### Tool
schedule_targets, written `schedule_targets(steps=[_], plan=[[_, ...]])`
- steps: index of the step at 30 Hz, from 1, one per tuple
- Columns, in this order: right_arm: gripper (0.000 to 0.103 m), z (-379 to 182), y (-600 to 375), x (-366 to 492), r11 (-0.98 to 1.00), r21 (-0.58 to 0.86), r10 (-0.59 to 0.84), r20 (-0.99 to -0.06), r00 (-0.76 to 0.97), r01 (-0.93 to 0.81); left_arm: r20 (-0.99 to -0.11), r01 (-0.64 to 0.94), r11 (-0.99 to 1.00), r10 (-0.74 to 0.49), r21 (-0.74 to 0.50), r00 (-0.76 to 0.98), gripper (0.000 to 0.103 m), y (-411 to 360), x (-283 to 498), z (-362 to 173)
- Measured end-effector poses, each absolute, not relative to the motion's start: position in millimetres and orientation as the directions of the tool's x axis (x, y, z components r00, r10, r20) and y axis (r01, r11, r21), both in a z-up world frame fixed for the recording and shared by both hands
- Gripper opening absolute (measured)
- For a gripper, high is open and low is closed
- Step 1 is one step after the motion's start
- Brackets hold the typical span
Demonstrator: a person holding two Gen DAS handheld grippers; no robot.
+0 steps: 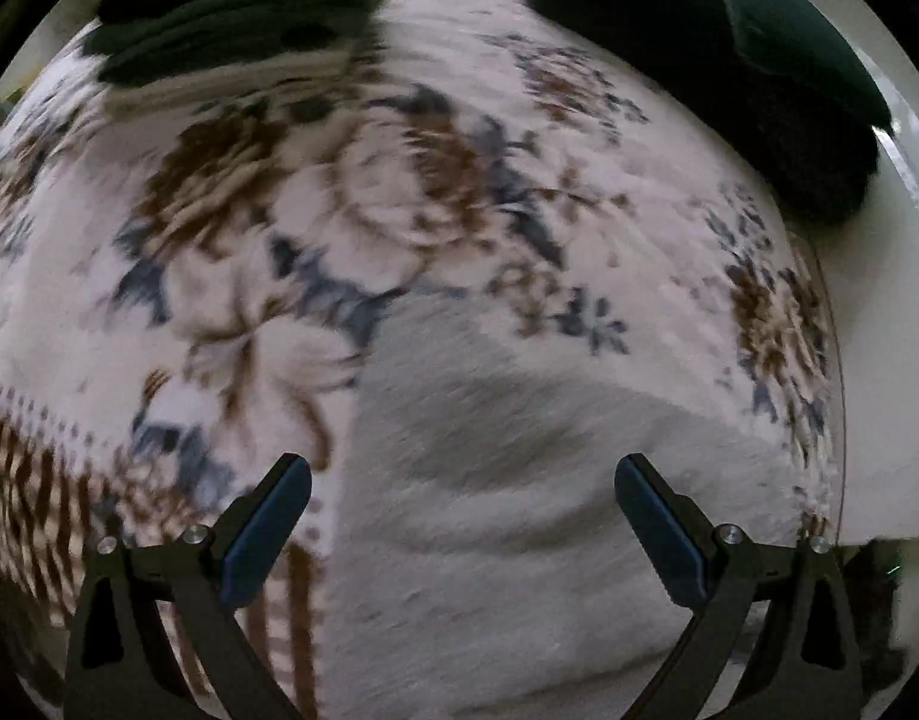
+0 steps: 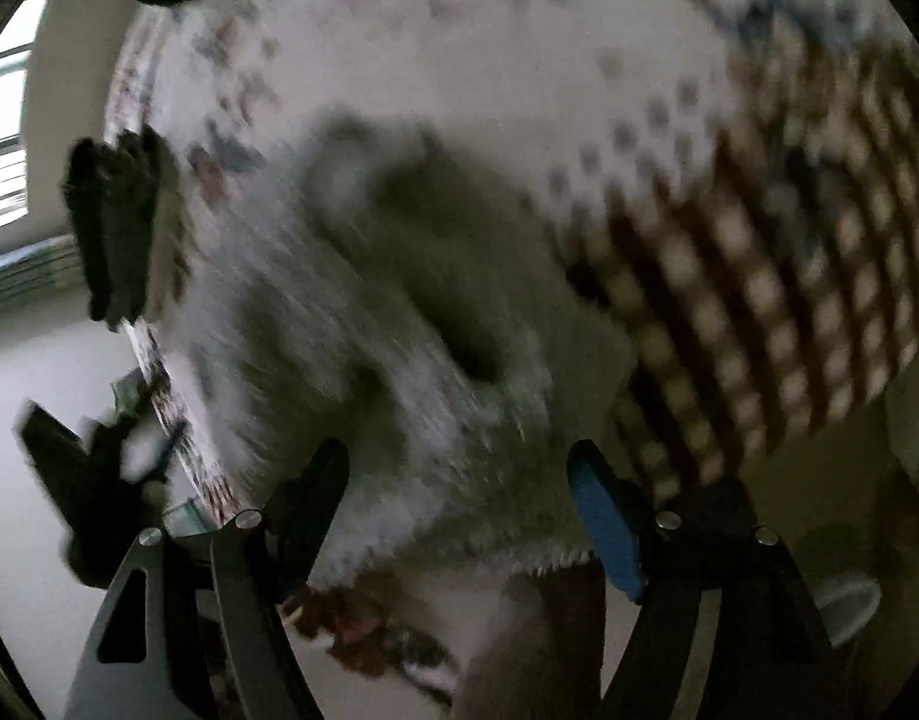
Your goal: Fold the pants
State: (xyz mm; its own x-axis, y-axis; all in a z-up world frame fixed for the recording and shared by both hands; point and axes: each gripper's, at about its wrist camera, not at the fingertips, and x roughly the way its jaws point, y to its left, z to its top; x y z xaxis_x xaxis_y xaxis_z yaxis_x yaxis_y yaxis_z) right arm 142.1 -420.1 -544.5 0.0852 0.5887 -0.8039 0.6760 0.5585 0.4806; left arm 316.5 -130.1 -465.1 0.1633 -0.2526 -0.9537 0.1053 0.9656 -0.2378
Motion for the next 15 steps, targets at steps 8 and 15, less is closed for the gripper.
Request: schedule_targets(steps=[8, 15], plan=[[0.008, -524.9, -421.2, 103.1, 0.597, 0.368, 0.510, -0.860, 0.018, 0.713, -0.975, 0.297, 0.936, -0.214, -0.188, 0.058, 0.103, -186.2, 338.2, -480.8], [0.063, -523.6, -437.1, 109.6, 0.391, 0.569, 0.624, -0.741, 0.246, 0.724, -0.961, 0.564, 0.788, -0.272, -0.249, -0.044, 0.102, -273.1, 340.2, -462.5]])
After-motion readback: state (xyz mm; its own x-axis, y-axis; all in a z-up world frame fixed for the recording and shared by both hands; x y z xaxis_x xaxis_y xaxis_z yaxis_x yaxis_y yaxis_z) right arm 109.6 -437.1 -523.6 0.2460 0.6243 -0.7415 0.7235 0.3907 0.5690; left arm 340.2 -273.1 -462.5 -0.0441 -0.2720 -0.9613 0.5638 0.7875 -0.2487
